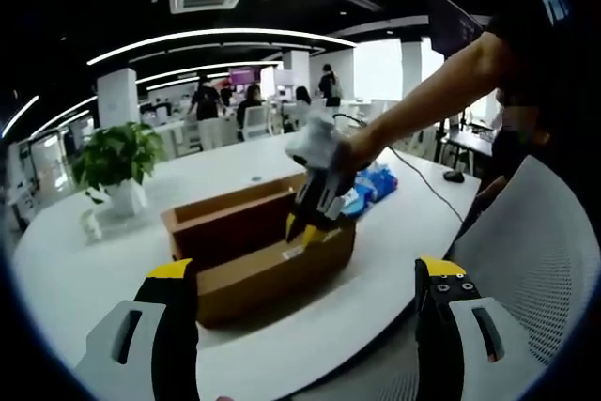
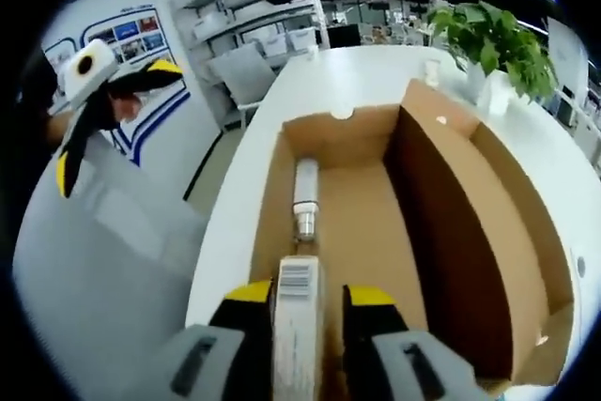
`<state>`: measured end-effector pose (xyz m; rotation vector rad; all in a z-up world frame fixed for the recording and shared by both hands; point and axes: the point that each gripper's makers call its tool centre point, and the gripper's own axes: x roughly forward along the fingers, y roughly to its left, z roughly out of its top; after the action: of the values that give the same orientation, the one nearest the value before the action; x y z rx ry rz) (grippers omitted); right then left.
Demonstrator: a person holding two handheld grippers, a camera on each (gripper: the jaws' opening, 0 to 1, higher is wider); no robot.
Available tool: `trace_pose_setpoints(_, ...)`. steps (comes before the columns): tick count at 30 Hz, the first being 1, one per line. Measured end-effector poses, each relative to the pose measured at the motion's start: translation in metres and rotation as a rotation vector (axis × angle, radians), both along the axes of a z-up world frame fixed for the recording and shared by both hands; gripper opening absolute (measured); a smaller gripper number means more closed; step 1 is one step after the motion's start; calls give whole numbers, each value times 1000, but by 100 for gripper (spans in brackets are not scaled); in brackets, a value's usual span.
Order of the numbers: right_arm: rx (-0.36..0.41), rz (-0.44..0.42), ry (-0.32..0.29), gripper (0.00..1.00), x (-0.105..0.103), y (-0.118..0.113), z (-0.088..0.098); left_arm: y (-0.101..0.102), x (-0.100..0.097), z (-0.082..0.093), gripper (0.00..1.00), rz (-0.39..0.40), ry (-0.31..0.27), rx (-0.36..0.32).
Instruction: Operate the shoe box by opening the lid, removing the specified soft item, and placing it in the target area until the item is outside and the box remains undamaged.
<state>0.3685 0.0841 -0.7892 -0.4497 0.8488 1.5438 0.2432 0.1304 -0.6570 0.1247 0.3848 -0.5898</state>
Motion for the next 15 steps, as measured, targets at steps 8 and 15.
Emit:
trace_pose_setpoints(8, -38, 25, -12, 25, -1, -6, -6, 1, 0, -1, 100, 0, 1, -2)
trace_pose_setpoints(15, -90, 81, -82, 24, 0, -25, -10, 0, 0, -1, 100, -1, 1, -2)
